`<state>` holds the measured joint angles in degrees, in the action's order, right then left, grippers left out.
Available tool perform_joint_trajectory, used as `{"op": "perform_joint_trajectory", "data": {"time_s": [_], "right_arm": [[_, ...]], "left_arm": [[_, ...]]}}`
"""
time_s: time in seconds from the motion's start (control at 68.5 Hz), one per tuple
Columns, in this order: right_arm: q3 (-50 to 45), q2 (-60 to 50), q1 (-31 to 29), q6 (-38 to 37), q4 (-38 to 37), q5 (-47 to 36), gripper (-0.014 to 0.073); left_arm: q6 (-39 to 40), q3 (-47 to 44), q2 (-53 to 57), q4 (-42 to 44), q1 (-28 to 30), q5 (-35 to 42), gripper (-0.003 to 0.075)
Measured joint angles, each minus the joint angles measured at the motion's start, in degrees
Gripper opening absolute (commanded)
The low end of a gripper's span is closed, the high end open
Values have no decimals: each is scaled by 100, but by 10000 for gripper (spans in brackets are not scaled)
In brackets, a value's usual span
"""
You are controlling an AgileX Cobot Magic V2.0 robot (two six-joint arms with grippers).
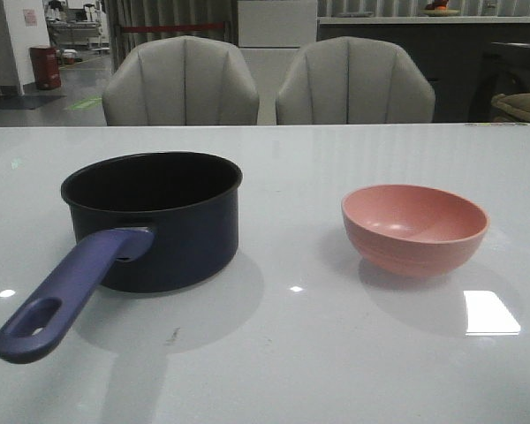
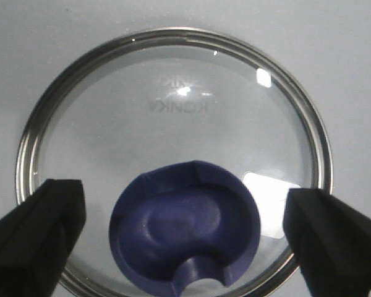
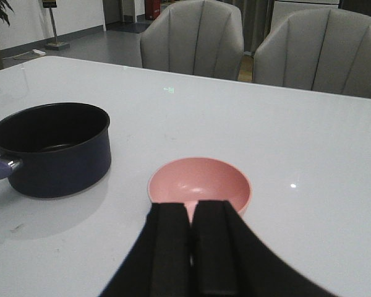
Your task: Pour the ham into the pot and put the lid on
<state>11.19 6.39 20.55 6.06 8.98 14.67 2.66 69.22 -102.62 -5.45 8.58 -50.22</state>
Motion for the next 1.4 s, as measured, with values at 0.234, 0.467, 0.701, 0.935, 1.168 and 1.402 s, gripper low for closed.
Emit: {"op": "perform_joint_trajectory", "data": {"time_s": [0.234, 0.467, 0.701, 0.935, 1.168, 1.402], "right_arm": [[0, 0, 0, 0, 0, 0, 140], [0, 0, 0, 0, 0, 0, 140], [0, 0, 0, 0, 0, 0, 140], [0, 0, 0, 0, 0, 0, 140], [0, 0, 0, 0, 0, 0, 140], [0, 0, 0, 0, 0, 0, 140]], "left_arm": [[10, 10, -316, 12, 0, -7, 677], [10, 10, -334, 33, 0, 5, 529], [10, 23, -334, 33, 0, 55, 307], [10, 25, -334, 44, 0, 55, 258], [10, 308, -367, 44, 0, -143, 260], [10, 1109, -253, 13, -48, -484, 259]]}}
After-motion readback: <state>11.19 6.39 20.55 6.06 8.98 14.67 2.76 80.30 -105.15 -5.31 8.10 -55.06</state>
